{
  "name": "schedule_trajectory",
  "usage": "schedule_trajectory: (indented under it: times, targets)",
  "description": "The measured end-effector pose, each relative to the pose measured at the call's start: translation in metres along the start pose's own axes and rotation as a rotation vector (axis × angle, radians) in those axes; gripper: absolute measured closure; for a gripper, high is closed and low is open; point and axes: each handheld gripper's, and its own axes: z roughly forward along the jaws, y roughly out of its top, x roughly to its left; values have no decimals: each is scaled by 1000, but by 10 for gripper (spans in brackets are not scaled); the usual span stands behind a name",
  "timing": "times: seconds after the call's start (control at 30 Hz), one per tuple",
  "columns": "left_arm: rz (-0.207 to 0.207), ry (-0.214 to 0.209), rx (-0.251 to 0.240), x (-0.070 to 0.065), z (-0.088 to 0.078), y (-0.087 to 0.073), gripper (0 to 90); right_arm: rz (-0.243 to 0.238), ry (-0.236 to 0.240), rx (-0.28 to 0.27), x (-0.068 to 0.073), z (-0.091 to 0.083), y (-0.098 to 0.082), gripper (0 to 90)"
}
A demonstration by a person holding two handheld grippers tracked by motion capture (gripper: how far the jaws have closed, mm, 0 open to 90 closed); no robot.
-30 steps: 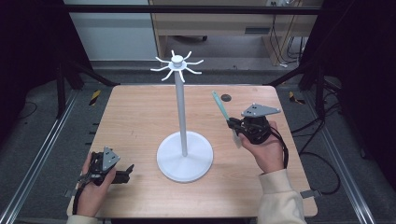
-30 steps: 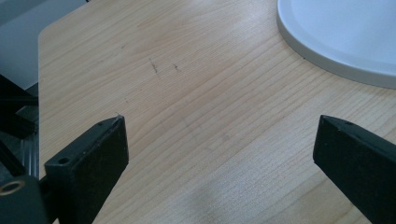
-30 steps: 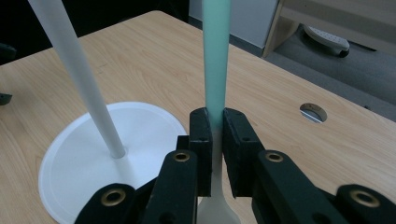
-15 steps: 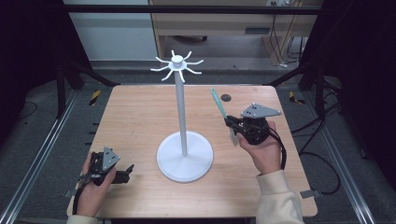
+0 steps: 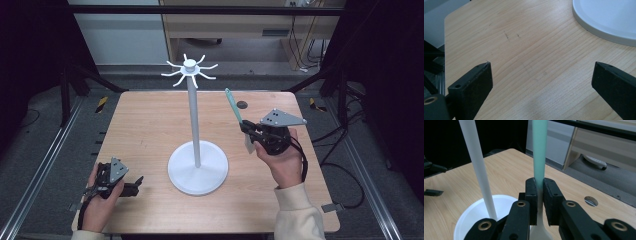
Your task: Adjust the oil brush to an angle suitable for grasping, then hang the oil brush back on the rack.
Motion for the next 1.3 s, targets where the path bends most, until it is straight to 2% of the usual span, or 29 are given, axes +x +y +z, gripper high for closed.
schedule_trajectory:
  times: [0.27, 0.73, 1.3]
  targets:
    - [-3, -1, -2, -1, 1, 0, 29, -9, 0, -39, 5, -5, 6, 825]
    - [-1, -1, 1, -1, 1, 0, 29, -14, 33, -116, 16, -17, 19, 825]
    - [8, -9, 13, -1, 1, 0, 29, -20, 61, -160, 23, -25, 28, 825]
